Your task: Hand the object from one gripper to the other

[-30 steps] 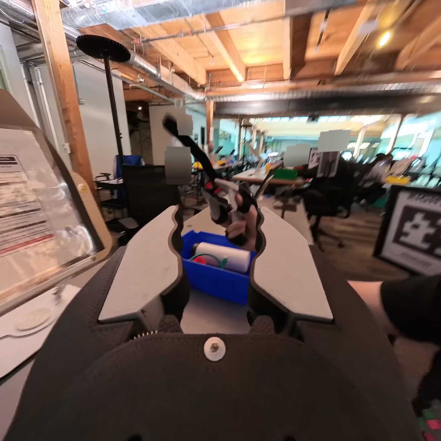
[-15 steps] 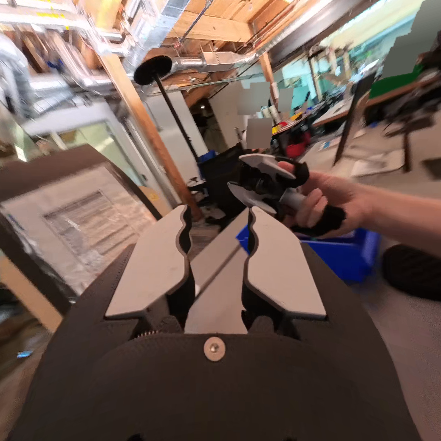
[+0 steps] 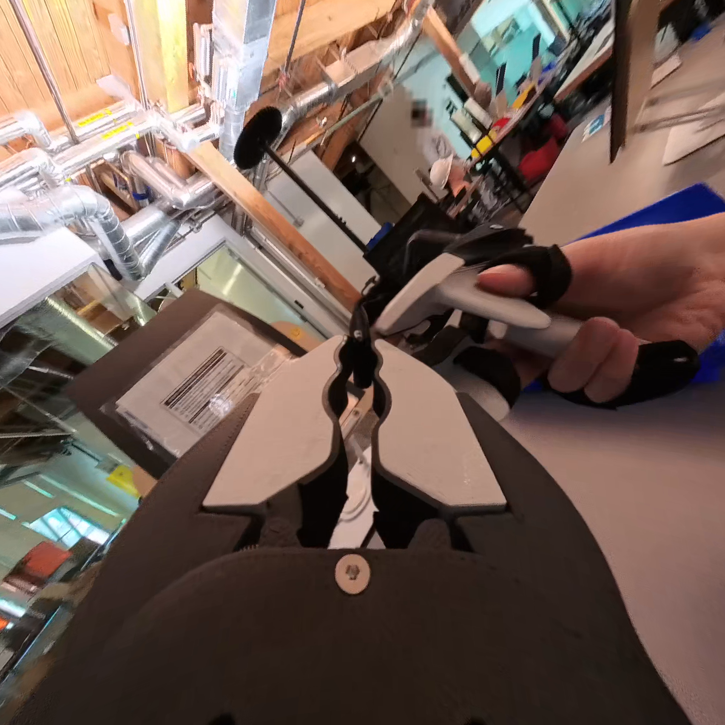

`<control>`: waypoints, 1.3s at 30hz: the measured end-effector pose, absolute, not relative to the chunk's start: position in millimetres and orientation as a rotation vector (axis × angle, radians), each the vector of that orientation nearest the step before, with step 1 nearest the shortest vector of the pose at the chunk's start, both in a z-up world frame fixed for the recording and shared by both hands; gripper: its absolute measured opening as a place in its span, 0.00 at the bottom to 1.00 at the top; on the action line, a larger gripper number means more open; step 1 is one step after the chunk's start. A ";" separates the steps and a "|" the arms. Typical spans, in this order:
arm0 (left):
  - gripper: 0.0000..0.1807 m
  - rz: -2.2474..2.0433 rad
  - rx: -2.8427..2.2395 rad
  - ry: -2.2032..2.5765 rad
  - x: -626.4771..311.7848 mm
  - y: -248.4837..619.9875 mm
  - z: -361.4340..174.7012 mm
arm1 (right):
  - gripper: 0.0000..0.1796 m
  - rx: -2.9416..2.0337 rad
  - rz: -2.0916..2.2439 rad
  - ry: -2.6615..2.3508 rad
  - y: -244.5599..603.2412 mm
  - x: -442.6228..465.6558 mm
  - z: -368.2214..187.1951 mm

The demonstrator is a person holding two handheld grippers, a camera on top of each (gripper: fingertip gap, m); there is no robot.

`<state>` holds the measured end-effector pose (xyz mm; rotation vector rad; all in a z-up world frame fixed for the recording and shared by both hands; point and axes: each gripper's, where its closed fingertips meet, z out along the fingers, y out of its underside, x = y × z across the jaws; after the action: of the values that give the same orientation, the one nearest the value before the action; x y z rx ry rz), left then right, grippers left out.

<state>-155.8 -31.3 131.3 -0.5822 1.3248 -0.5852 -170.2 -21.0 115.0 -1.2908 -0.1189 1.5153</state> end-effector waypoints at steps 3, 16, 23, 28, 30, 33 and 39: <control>0.04 -0.622 -0.654 1.329 -169.9 -10.6 140.5 | 0.26 -1.387 1.259 -0.074 -1.0 -140.6 95.4; 0.04 -0.676 -0.913 1.643 -197.2 5.7 108.9 | 0.30 -1.530 -0.048 -0.546 -7.1 -125.9 99.5; 0.04 -0.636 -0.856 1.736 -191.8 -21.2 97.2 | 0.03 -1.717 -0.071 -0.829 -11.4 -150.0 58.3; 0.11 -0.766 -0.969 1.538 -192.3 -3.3 122.4 | 0.02 -1.779 -0.157 -0.477 -26.5 -61.8 96.4; 0.11 -0.812 -0.989 1.502 -197.1 1.2 129.1 | 0.03 -1.896 -0.130 -0.236 -41.0 -0.7 90.3; 0.08 -0.802 -1.014 1.481 -202.1 9.1 131.5 | 0.03 -2.096 -0.041 0.160 -67.0 81.1 48.8; 0.08 -0.786 -1.063 1.509 -200.4 13.7 122.8 | 0.03 -2.290 0.143 0.508 -91.6 148.1 -31.0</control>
<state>-200.4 13.7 122.8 -1.0631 1.5087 -0.7862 148.1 -91.6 -31.0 -2.2904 0.5077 0.1430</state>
